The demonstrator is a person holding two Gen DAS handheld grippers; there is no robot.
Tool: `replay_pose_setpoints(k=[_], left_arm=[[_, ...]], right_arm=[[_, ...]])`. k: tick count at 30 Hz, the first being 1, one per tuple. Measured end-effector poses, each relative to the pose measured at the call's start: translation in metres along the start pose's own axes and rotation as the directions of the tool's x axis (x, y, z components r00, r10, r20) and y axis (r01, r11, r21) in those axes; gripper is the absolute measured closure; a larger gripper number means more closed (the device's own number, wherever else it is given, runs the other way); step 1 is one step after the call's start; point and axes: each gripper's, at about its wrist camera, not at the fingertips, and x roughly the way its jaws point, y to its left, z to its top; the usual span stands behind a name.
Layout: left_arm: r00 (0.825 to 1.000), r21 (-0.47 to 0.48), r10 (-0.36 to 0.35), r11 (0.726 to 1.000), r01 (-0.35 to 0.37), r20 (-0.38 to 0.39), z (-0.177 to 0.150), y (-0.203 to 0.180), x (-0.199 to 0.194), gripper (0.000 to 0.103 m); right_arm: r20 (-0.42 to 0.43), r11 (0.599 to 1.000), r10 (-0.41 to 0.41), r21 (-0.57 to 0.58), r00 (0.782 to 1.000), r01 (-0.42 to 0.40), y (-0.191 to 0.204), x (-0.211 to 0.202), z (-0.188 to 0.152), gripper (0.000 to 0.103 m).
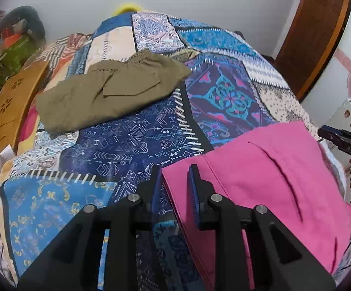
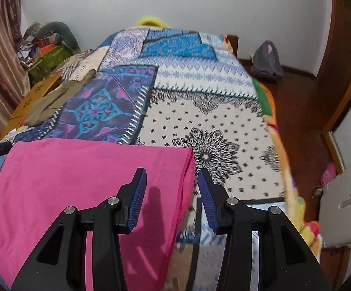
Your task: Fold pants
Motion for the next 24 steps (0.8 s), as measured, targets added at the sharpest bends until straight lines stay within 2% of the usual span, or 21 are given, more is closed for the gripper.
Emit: replay_pose_setpoints(k=[5,8,10,11,12,13,18,22,24], left_arm=[[1.000,0.020,0.009,1.000,-0.009,-0.014,-0.003,-0.002,0.014,0.077],[1.000,0.014,0.005,1.000,-0.005,-0.016,-0.004,0.000,0.016,0.077],[1.000,0.013,0.006,1.000,-0.006,-0.015,-0.004,0.001,0.017,0.075],[1.000,0.014,0.013,1.000,-0.012,-0.014,-0.004,0.001,0.017,0.073],[1.000,0.016,0.027,1.000,-0.027,-0.010,-0.005,0.001,0.017,0.068],[0.999,0.017,0.039,0.999,-0.039,-0.006,-0.005,0.001,0.017,0.064],[0.998,0.001,0.065,0.998,-0.065,-0.005,-0.008,0.006,0.015,0.061],[0.994,0.022,0.105,0.994,-0.105,0.007,-0.004,0.007,-0.001,0.063],[0.997,0.028,0.077,0.997,-0.077,0.032,0.004,0.004,-0.017,0.063]], right_arm=[[-0.069,1.000,0.017,0.022,0.997,-0.016,-0.005,0.034,-0.005,0.063],[-0.074,0.995,0.070,0.073,0.995,-0.064,-0.013,0.040,-0.007,0.063],[-0.077,0.990,0.111,0.095,0.991,-0.103,-0.017,0.042,-0.007,0.071],[-0.079,0.988,0.124,0.104,0.989,-0.116,-0.017,0.043,-0.007,0.078],[-0.082,0.989,0.116,0.101,0.990,-0.107,-0.017,0.044,-0.007,0.089],[-0.089,0.993,0.093,0.085,0.992,-0.086,-0.015,0.045,-0.007,0.093],[-0.092,1.000,0.014,0.016,0.996,-0.013,-0.006,0.047,-0.008,0.094],[-0.112,0.993,-0.104,-0.071,0.988,0.097,0.002,0.041,0.000,0.094],[-0.102,0.995,-0.084,-0.066,0.991,0.078,0.002,0.029,0.004,0.091]])
